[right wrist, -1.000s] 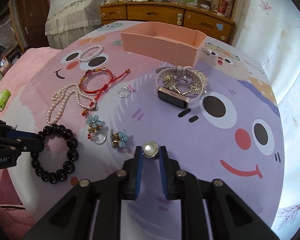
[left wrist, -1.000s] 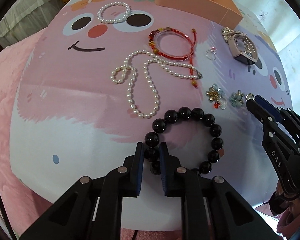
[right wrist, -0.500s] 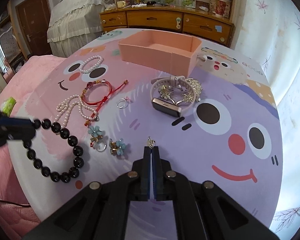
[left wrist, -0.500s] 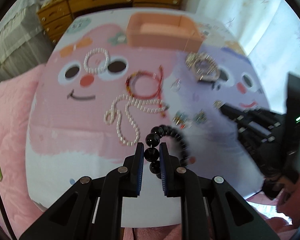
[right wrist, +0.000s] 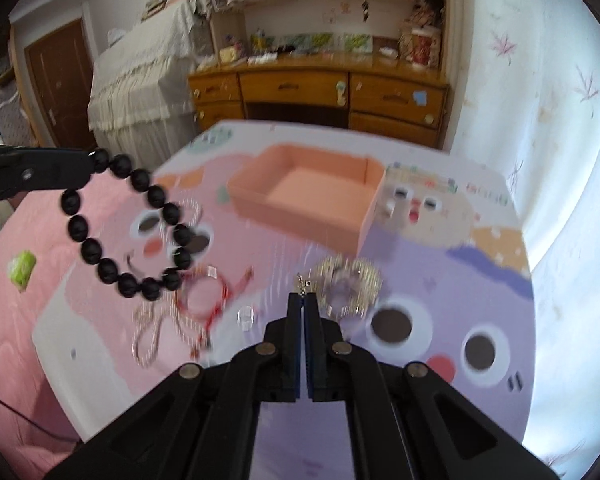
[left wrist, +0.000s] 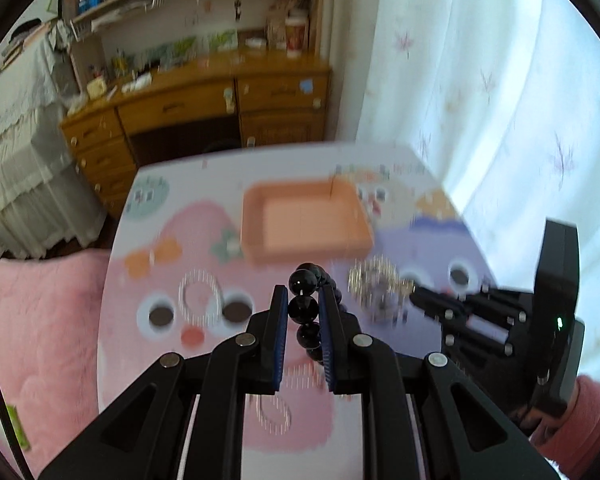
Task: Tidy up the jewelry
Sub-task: 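Carry the black bead bracelet into the pink box and open the left gripper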
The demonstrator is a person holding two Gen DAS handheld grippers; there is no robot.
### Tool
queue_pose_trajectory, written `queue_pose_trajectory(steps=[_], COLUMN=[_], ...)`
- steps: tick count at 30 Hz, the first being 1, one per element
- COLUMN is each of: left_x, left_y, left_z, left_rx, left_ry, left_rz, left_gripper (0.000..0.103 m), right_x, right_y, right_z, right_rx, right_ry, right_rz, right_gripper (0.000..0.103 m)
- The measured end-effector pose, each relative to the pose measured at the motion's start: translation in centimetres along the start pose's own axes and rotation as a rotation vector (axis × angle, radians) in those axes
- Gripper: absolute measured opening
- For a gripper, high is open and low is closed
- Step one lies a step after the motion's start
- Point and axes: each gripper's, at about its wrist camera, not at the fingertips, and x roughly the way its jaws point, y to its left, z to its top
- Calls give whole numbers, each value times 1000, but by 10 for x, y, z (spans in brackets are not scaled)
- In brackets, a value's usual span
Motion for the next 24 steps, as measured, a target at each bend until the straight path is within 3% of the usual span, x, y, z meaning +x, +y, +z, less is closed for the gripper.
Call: queue_pose_trajectory(steps=[3,8,15,20,22,24], left_x=[9,42,103,143,148,148], left_y=[3,7,19,21,23,28], left_z=[24,57,69,67,65,66], left_rx=[9,6,-45,-59,-64,-76], left_ry=[-79,-134,-110,-27,-10,-9], left_rz=[-13,-41,-81,-95,-92,-98], left_gripper=[13,13,13,14,28,59], right_x=[0,9,49,74,89,96], right_y=[-5,-10,-20,-26,-31,-33], right_z=[20,49,70,70,70,69], right_rx=[37,65,103,138,176,200], right_ry=[-49,-126,-150,-112,-27,16], right_rz=[-1,-15,-37,-24,20,22], right_gripper=[1,1,1,2,8,12])
